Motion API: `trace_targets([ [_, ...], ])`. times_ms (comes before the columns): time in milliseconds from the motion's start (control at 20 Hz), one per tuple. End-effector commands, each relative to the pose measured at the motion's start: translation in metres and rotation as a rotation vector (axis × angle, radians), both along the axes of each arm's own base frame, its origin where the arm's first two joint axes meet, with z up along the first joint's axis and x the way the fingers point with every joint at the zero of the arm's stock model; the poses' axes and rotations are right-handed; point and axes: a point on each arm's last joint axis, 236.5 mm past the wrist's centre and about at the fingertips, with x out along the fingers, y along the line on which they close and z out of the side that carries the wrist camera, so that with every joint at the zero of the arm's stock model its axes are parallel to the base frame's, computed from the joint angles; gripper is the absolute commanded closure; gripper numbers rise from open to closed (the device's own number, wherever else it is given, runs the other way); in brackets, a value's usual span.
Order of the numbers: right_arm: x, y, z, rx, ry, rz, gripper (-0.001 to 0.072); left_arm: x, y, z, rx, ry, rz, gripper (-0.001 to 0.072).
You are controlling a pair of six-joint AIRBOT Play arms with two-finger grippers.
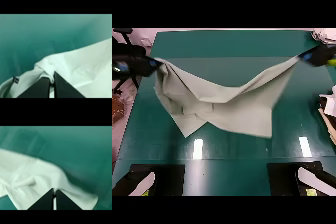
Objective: Fold the shirts.
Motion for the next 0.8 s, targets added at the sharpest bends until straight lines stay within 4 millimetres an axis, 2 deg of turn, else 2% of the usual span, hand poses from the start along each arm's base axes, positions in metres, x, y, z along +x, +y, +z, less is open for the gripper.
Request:
trace_targets([
  [0, 0.039, 0.005, -0.108, -0.085, 0.126, -0.030, 0.0688, 0.039, 0.037, -0.071, -0.017, -0.023, 0.197, 0.0680],
  [150, 0.065, -0.004, -0.145, -0.085, 0.153, -0.085, 0.0688, 0.061, 0.031, -0.122, -0.034, 0.054, 0.173, 0.0679],
  [250, 0.077, -0.007, -0.161, -0.086, 0.173, -0.096, 0.0687, 0.078, 0.035, -0.147, -0.053, 0.073, 0.196, 0.0680],
  [350, 0.091, -0.010, -0.171, -0.086, 0.175, -0.108, 0.0687, 0.091, 0.044, -0.163, -0.073, 0.087, 0.253, 0.0679],
  [550, 0.117, -0.013, -0.178, -0.086, 0.167, -0.107, 0.0687, 0.102, 0.052, -0.173, -0.016, 0.072, 0.258, 0.0680],
  [750, 0.123, -0.011, -0.169, -0.086, 0.156, -0.089, 0.0666, 0.102, 0.052, -0.168, 0.028, 0.047, 0.226, 0.0672],
])
